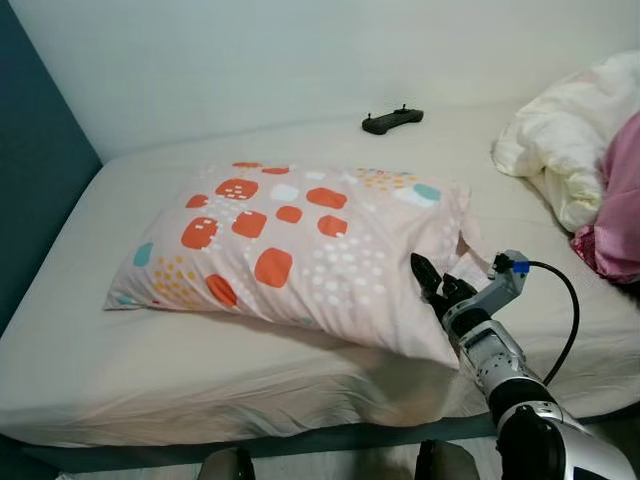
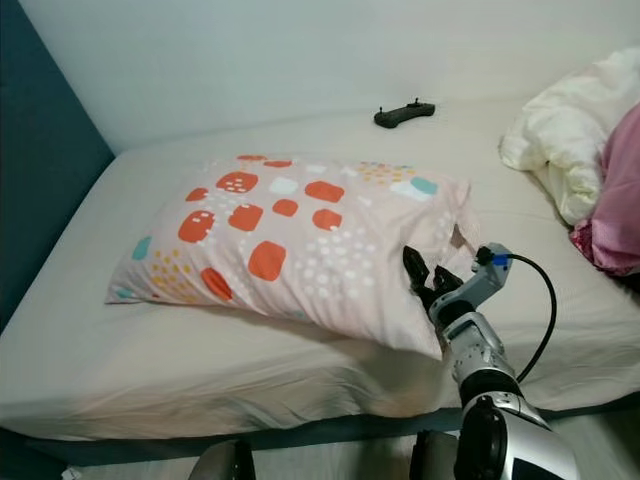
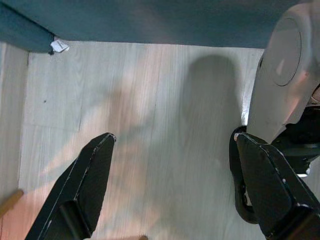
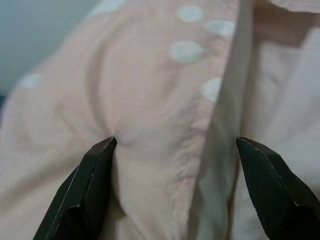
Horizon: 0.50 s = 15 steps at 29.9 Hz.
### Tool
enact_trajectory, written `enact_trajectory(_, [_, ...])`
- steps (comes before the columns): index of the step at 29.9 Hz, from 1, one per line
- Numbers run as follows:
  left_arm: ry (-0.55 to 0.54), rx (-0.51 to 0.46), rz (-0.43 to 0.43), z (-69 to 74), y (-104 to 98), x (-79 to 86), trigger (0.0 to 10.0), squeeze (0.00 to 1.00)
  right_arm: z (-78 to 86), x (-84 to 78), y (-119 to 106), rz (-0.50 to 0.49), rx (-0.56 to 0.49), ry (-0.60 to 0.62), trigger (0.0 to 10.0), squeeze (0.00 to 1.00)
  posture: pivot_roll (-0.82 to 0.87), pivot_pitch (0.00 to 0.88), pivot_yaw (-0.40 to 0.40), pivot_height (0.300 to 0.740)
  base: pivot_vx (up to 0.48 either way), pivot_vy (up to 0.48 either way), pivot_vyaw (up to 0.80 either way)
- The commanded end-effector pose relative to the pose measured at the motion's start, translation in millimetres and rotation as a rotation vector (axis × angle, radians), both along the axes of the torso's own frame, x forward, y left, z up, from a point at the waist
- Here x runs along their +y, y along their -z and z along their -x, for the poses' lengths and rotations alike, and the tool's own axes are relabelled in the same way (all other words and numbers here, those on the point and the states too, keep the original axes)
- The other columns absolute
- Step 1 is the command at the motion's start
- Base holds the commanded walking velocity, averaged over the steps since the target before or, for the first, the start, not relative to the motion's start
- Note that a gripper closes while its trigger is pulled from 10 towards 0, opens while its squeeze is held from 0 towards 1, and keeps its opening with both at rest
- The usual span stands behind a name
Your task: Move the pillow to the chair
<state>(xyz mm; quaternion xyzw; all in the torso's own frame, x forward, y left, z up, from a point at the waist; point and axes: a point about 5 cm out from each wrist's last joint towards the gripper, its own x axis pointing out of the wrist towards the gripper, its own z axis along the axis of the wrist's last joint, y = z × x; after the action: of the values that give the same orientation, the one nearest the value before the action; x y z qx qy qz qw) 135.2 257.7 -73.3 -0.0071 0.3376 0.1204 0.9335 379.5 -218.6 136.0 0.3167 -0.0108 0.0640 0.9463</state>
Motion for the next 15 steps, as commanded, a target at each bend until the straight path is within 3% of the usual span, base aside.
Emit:
enact_trajectory(1, [-0.003,0.015,-0.018,10.2,0,7.8,10.0,0.00,2.4,8.4,12,-0.031,0.055,-0.012,10.0,0.00,0.21,0.288,0.084,0.415,0.000,0.000,0.00])
enact_trajectory(9, [0.053,0.035,-0.027,13.1,3,1.5,10.0,0.00,0.4,28.5,17,-0.038,0.109,-0.086,10.0,0.00,0.21,0.299,0.092,0.415,0.000,0.000,0.00])
enact_trajectory(10, [0.071,0.025,-0.025,10.3,2,-1.0,10.0,0.00,2.5,71.1,15,-0.093,0.026,-0.379,10.0,0.00,0.21,0.304,0.098,0.415,0.000,0.000,0.00])
enact_trajectory(11, [0.083,0.022,-0.025,9.0,2,-2.3,10.0,0.00,5.9,91.2,16,-0.100,0.004,-0.505,10.0,0.00,0.21,0.304,0.100,0.415,0.000,0.000,0.00])
enact_trajectory(12, [0.092,0.019,-0.025,8.3,2,-3.0,10.0,0.00,9.2,105.8,17,-0.101,-0.001,-0.590,10.0,0.00,0.21,0.303,0.102,0.415,0.000,0.000,0.00])
enact_trajectory(15, [0.097,0.015,-0.026,7.2,1,-3.4,10.0,0.00,12.3,119.2,23,-0.075,0.033,-0.627,10.0,0.00,0.21,0.302,0.100,0.415,0.000,0.000,0.00])
